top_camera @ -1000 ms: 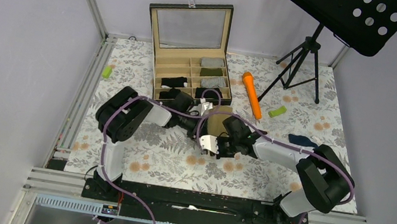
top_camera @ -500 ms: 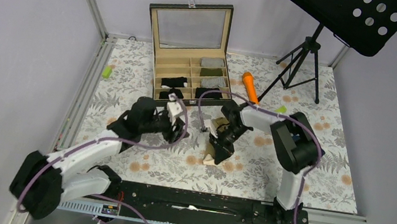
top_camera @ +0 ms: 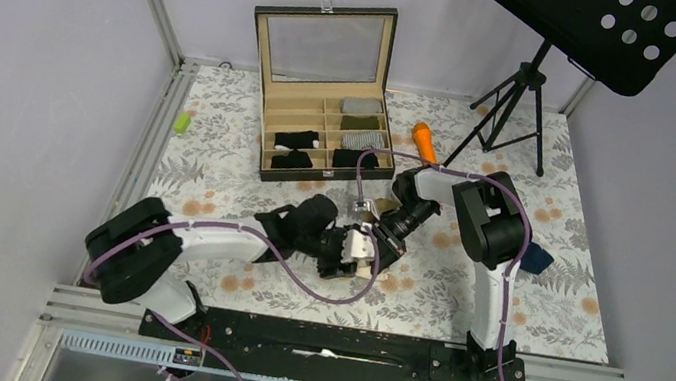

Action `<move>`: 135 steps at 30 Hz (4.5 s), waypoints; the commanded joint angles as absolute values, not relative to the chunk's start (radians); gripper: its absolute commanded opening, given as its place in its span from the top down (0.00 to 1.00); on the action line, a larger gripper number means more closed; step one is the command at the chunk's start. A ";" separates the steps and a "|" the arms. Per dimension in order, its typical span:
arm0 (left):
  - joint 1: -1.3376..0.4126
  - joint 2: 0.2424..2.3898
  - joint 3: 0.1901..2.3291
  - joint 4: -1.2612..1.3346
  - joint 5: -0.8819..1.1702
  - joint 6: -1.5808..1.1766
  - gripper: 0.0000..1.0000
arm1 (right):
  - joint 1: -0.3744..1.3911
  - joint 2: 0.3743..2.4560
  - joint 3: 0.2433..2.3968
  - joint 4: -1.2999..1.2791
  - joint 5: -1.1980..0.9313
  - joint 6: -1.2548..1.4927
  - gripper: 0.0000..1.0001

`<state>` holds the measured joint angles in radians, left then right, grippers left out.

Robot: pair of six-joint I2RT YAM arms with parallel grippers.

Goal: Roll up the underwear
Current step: Roll the underwear to the center of the board.

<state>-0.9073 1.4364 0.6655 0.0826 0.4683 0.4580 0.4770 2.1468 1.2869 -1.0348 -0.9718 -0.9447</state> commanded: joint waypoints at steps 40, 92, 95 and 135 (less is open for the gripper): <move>-0.949 1.696 0.890 0.090 0.632 0.229 1.00 | 0.373 2.085 1.400 -1.136 -1.007 -0.857 0.54; -0.746 2.142 1.173 -0.146 0.927 -0.122 1.00 | 0.483 0.954 0.573 -0.438 -0.521 -0.743 0.45; -0.744 2.159 1.175 -0.150 0.927 -0.113 1.00 | 0.617 1.054 0.590 -0.295 -0.473 -0.745 0.41; -0.546 1.735 1.068 -0.270 0.752 0.097 0.58 | 0.758 1.469 0.726 -0.479 -0.599 -0.895 0.98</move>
